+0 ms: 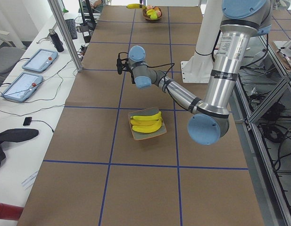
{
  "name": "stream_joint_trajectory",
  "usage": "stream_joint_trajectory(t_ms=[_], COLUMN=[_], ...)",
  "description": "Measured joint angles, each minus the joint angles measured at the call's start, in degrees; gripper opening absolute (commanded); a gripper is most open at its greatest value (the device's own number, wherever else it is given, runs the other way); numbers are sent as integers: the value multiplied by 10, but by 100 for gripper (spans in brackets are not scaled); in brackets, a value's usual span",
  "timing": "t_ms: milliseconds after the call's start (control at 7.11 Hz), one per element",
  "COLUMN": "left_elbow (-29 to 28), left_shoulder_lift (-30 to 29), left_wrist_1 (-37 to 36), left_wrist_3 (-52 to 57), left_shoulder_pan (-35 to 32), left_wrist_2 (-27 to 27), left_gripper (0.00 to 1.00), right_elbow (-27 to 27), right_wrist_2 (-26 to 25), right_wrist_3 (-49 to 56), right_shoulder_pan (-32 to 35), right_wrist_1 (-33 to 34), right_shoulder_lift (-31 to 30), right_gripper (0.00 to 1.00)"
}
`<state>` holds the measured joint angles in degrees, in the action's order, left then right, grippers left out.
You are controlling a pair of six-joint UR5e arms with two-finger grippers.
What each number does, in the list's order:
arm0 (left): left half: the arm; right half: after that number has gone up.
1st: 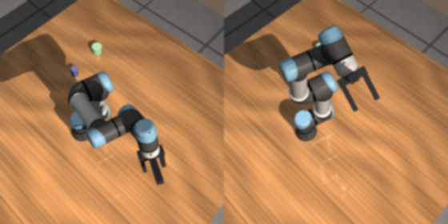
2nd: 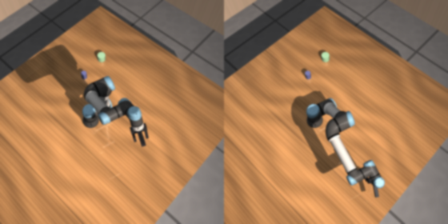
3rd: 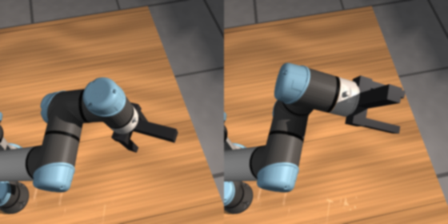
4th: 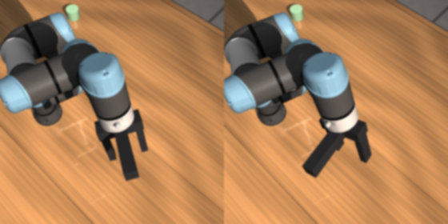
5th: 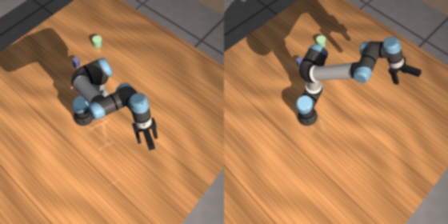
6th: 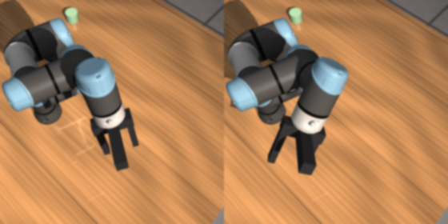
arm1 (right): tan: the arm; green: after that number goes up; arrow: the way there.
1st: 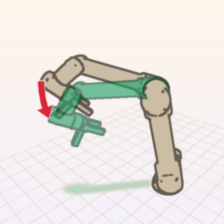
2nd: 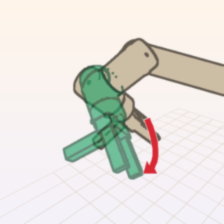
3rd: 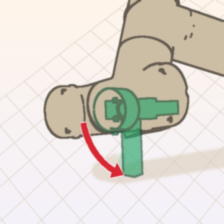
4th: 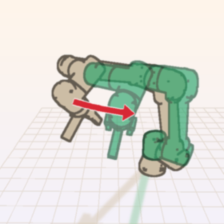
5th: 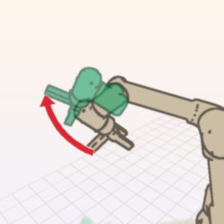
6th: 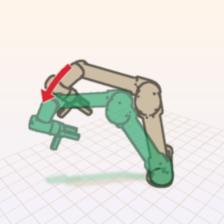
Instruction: Transfer all bananas from basket to plate
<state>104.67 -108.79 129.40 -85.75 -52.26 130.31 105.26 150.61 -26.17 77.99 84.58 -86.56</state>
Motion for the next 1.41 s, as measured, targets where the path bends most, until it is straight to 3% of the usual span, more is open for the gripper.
stream_joint_trajectory(t_ms=[563, 844, 1125, 1407], left_elbow=[-53, -65, -85, -95], left_shoulder_lift=[-116, -153, -166, -171], left_wrist_1=[8, 20, 83, 110], left_wrist_3=[-72, -105, -151, -174], left_shoulder_pan=[60, 84, 97, 105], left_wrist_2=[-28, -73, -106, -122], left_gripper=[99, 99, 99, 99], right_elbow=[0, -21, -38, -38], right_wrist_2=[-13, -20, -27, -120], right_wrist_3=[-321, -415, -470, -557], right_shoulder_pan=[-175, -218, -255, -311], right_wrist_1=[-56, -62, -93, -206], right_shoulder_lift=[166, 231, 271, 278], right_gripper=[0, 0, 0, 0])
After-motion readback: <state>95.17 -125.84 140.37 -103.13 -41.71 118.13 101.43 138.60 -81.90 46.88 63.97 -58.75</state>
